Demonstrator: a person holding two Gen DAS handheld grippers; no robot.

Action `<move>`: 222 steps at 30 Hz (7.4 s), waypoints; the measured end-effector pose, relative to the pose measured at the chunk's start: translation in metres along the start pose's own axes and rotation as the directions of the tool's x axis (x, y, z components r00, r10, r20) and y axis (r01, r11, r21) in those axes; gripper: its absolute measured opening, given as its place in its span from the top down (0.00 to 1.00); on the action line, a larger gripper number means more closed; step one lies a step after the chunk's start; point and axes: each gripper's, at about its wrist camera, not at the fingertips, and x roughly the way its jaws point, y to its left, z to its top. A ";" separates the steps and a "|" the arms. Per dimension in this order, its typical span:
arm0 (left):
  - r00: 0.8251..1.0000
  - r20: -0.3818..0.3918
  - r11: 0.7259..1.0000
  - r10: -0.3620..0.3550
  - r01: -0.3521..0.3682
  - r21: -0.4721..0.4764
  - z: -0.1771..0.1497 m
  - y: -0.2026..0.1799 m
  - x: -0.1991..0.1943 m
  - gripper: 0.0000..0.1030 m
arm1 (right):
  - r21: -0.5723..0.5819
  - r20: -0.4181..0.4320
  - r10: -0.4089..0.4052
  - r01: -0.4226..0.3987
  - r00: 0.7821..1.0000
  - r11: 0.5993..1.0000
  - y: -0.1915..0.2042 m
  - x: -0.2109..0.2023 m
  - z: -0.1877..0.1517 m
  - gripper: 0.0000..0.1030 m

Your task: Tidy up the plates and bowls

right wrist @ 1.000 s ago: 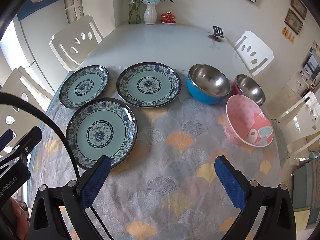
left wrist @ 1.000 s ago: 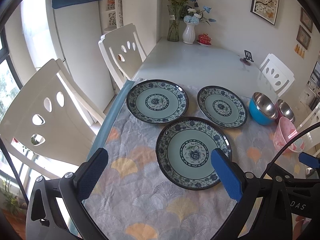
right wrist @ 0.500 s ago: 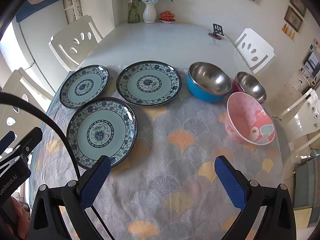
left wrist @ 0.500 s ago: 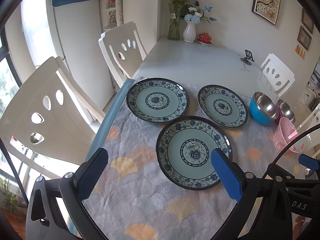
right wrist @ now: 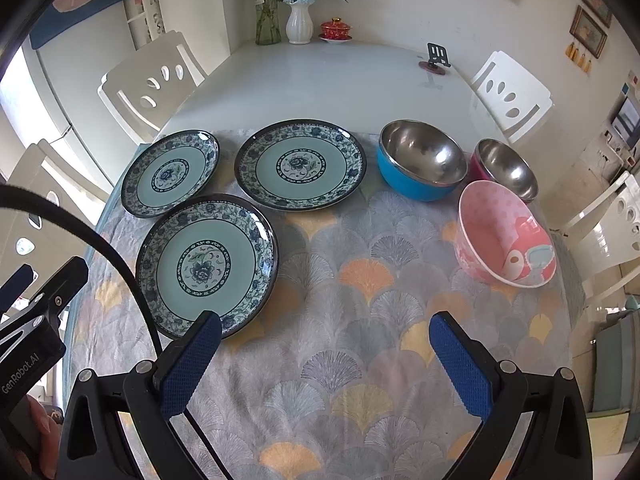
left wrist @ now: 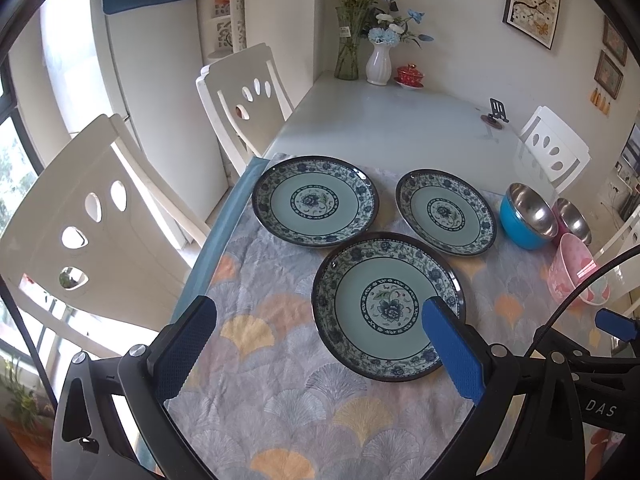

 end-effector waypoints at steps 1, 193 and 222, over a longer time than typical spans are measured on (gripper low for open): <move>1.000 -0.001 1.000 0.000 0.000 0.000 0.000 0.000 0.000 0.01 | -0.001 -0.001 0.001 -0.001 1.000 1.000 0.000 0.001 0.001 0.00; 0.901 -0.197 0.913 -0.387 0.404 0.058 0.130 0.094 0.243 0.88 | 0.053 -0.213 0.294 -0.289 0.932 0.956 0.145 0.183 0.120 0.64; 0.932 0.012 0.931 -0.363 0.364 -0.014 0.042 0.076 -0.005 0.88 | -0.031 -0.072 0.335 -0.338 0.939 0.941 0.092 -0.019 0.032 0.64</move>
